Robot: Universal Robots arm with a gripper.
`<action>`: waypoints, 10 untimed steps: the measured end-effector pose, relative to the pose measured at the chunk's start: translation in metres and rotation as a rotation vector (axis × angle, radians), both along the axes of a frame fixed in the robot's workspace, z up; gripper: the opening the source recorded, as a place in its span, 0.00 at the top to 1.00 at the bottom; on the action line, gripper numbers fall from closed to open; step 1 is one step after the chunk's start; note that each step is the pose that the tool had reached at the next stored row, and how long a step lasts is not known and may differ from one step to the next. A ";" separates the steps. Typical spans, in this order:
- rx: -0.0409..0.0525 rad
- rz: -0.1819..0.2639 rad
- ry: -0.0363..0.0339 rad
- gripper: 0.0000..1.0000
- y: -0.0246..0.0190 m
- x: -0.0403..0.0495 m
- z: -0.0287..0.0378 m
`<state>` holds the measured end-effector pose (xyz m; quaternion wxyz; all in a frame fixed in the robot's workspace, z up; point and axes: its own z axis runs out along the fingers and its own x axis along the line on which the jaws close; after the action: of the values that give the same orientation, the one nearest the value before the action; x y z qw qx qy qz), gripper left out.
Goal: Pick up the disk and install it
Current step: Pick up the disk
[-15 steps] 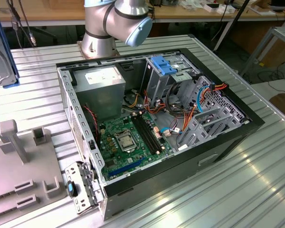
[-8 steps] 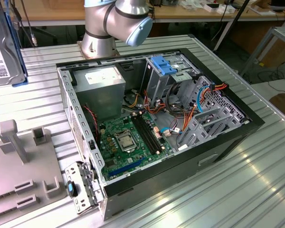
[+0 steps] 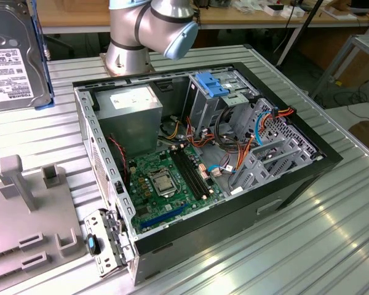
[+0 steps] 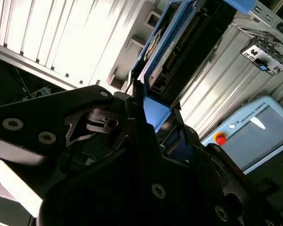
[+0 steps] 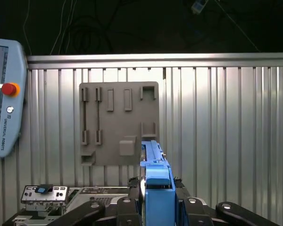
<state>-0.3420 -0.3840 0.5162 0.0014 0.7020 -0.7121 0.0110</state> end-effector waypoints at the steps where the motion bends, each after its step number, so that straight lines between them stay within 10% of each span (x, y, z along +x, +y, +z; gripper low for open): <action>1: -0.0001 0.000 0.0000 0.63 0.0000 0.0029 -0.0001; 10: -0.0017 0.000 -0.0001 0.63 0.0000 0.0265 -0.0009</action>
<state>-0.3155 -0.3840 0.5153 0.0020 0.7020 -0.7121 0.0116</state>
